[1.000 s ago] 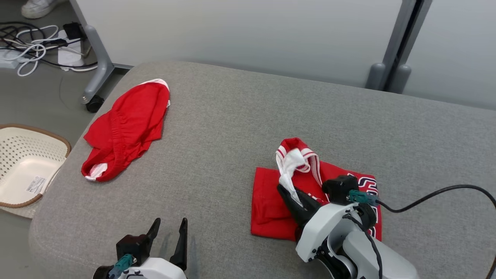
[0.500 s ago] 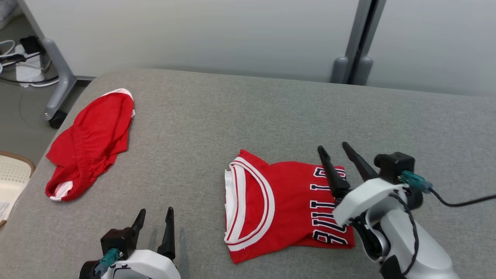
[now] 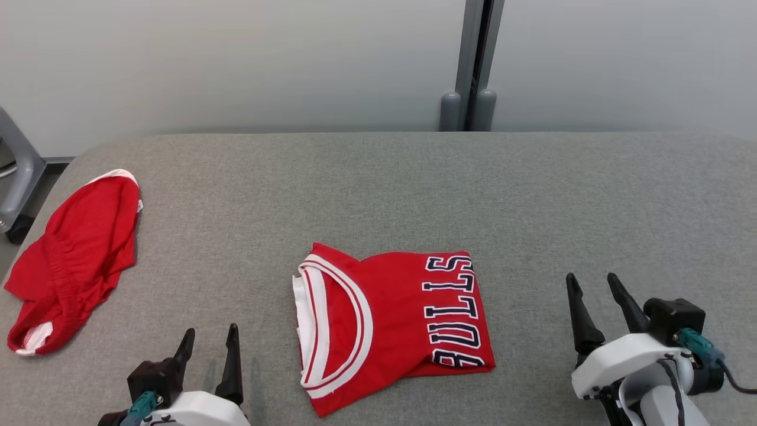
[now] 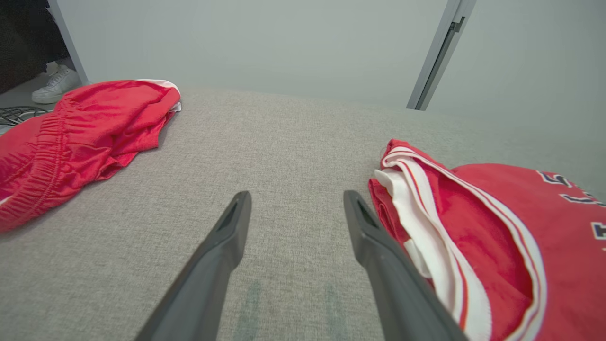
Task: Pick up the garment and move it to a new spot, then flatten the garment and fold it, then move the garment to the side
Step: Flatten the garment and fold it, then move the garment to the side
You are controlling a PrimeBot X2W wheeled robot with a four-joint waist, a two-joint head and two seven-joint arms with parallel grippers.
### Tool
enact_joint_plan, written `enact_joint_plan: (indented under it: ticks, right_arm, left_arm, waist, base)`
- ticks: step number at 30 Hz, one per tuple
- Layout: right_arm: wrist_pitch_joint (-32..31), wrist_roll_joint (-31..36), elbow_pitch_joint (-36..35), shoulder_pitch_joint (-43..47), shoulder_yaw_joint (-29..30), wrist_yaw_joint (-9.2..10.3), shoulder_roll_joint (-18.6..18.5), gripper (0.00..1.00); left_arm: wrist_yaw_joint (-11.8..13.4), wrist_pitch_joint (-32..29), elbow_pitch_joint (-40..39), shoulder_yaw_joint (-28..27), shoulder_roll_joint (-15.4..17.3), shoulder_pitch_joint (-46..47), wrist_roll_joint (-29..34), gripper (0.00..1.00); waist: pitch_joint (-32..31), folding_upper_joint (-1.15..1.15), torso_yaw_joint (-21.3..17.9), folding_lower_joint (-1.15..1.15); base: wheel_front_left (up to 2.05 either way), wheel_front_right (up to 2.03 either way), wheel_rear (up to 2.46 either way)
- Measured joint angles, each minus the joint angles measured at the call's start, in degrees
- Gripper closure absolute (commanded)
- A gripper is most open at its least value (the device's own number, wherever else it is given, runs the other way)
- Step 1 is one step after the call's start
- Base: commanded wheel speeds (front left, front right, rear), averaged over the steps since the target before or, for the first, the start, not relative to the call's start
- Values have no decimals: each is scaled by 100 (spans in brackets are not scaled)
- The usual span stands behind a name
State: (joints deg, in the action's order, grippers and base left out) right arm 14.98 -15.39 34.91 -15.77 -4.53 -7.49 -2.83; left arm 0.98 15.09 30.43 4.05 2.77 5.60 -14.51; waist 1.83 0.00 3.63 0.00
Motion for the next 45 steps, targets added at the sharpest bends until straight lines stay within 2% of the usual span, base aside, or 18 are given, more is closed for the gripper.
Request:
enact_joint_plan:
  ticks: [8, 19, 27, 31, 37, 45]
  right_arm:
    - [0, 357, -123, 437, 69, 0, 0, 0]
    - [0, 314, -229, 739, 29, 0, 4, 0]
    - [0, 278, -252, 767, -71, 0, 5, 0]
    - [0, 261, -214, 691, -481, 0, 7, 0]
    - [1, -225, 119, 120, -1199, 0, 13, 0]
    - [1, -964, 1100, -880, -1795, 0, 8, 0]
  left_arm:
    - [-99, 0, -11, -203, 1, -240, 146, 0]
    - [-109, 0, -7, -347, 0, -577, 187, 0]
    - [-108, 0, -74, -355, 1, -595, 188, 0]
    - [-94, 0, -100, -265, 1, -594, 111, 0]
    - [-93, 0, -104, 21, 0, -432, -5, 0]
    - [-101, 0, -47, 316, 1, -87, -172, 0]
  waist:
    - [-161, 0, -219, 0]
    - [-459, 0, -405, 0]
    - [-433, 0, -372, 0]
    - [-315, 0, -325, 0]
    - [-21, 0, -163, 0]
    - [446, 0, 315, 0]
  base:
    - [0, 0, 0]
    - [0, 0, 0]
    - [0, 0, 0]
    - [0, 0, 0]
    - [0, 0, 0]
    - [0, 0, 0]
